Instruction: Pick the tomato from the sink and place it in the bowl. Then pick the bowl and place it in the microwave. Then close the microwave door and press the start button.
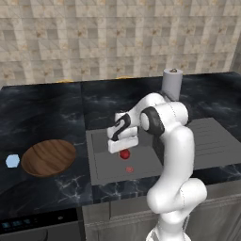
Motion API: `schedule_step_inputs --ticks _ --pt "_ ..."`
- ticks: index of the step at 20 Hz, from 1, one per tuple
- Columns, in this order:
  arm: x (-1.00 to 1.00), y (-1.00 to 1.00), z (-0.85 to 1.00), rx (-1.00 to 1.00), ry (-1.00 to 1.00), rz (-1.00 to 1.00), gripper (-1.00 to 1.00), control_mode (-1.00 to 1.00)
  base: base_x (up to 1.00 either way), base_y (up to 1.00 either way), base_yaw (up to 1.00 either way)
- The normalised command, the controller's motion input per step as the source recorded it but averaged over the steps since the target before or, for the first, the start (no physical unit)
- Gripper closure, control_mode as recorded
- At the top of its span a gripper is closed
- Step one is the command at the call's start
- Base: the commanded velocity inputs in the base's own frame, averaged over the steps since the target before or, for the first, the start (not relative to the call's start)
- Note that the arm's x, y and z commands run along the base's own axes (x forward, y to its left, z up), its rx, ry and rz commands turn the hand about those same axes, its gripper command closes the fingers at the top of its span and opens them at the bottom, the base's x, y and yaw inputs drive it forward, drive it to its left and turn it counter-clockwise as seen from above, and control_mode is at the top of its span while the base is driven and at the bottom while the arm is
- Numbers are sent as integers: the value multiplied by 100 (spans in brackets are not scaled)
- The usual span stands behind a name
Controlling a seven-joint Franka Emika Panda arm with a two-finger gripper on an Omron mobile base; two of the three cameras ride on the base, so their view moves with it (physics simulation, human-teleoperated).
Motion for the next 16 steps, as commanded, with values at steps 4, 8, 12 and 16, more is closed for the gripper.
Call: schedule_step_inputs --ticks 4,8,12,16 --pt "-56 11 100 0 -18 0 100 -100 0 0 0" --pt "-41 49 100 0 -8 1 100 -100 0 0 0" --pt "-30 91 100 0 0 6 100 -100 0 0 0" --pt "-1 93 100 0 0 4 100 -100 0 0 0"
